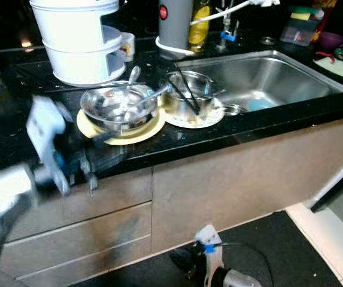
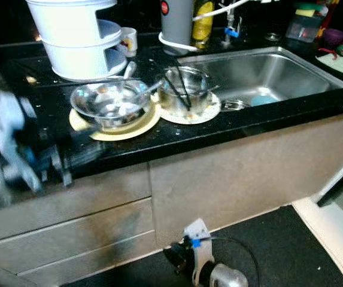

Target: Kitchen organization

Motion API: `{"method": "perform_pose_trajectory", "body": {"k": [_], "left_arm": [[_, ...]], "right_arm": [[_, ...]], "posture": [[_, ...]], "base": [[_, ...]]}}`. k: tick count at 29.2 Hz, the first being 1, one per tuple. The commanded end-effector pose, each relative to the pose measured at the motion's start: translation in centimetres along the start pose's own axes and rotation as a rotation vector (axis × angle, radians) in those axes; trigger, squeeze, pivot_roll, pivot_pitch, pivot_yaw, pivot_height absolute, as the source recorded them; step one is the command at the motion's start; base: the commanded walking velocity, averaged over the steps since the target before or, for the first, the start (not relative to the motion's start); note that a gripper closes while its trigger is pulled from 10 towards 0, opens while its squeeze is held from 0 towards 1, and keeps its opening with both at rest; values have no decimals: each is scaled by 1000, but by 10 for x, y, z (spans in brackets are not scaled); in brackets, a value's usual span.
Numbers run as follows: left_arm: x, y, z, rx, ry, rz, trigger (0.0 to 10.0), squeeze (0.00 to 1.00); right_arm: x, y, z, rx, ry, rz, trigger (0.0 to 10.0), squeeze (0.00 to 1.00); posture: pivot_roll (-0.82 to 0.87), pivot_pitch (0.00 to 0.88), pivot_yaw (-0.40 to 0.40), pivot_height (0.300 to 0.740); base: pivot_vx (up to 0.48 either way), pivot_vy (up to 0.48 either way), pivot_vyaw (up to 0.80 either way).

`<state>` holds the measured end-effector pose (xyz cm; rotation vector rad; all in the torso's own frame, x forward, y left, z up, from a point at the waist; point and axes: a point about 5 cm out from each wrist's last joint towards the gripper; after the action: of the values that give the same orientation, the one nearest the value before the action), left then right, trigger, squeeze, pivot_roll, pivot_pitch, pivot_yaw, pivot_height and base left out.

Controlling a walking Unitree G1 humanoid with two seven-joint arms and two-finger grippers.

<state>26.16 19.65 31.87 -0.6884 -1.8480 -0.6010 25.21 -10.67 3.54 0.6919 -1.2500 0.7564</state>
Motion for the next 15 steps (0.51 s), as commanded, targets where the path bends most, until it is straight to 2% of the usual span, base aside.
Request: {"method": "perform_pose_trajectory", "body": {"k": [1, 3, 4, 5, 6, 7, 8, 10, 11, 13, 14, 15], "left_arm": [[6, 16, -3, 97, 12, -46, 10000, 0], [14, 34, -12, 185, 56, -128, 10000, 0], [14, 34, -12, 185, 56, -128, 10000, 0], [12, 53, -21, 285, 122, -151, 10000, 78], [12, 67, -28, 358, 150, -169, 10000, 263], [12, 67, -28, 358, 150, -169, 10000, 263], [12, 76, -32, 407, 163, -167, 10000, 1000], [14, 92, -39, 449, 167, -161, 10000, 1000], [14, 92, -39, 449, 167, -161, 10000, 1000], [13, 106, -42, 490, 201, -175, 10000, 1000], [13, 106, -42, 490, 201, -175, 10000, 1000], [13, 111, -44, 496, 233, -235, 10000, 1000]], "right_arm": [[26, 7, -1, 116, -83, -26, 10000, 0], [61, 12, 2, 220, -171, -14, 10000, 0], [61, 12, 2, 220, -171, -14, 10000, 0], [84, 12, 3, 265, -223, 10, 10000, 0], [100, 14, 3, 296, -262, 32, 10000, 0], [100, 14, 3, 296, -262, 32, 10000, 0], [112, 15, 4, 320, -287, 44, 10000, 0], [130, 17, 5, 331, -325, 73, 10000, 0], [130, 17, 5, 331, -325, 73, 10000, 0], [141, 18, 5, 314, -337, 89, 10000, 0], [141, 18, 5, 314, -337, 89, 10000, 0], [144, 19, 5, 305, -333, 105, 10000, 0]], "posture": [[-10, 152, -44, 740], [-1, 140, -48, 740], [-1, 140, -48, 740], [1, 139, -45, 740], [1, 136, -43, 740], [1, 136, -43, 740], [-1, 136, -37, 740], [-7, 133, -22, 740], [-7, 133, -22, 740], [-6, 131, -18, 740], [-6, 131, -18, 740], [-7, 132, -17, 740]], "base": [[0, 0, 0], [0, 0, 0], [0, 0, 0], [0, 0, 0], [0, 0, 0], [0, 0, 0], [0, 0, 0], [0, 0, 0], [0, 0, 0], [0, 0, 0], [0, 0, 0], [0, 0, 0]]}}
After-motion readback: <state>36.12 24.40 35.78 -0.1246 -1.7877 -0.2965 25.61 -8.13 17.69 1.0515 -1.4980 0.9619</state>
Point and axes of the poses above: a point about 5 cm out from each wrist's last joint towards the gripper, its own z axis pointing back from the gripper into the wrist, its own x axis along the axis of the wrist's last joint, y = z × x, and after that the axes turned 12 degrees about z, right-handed
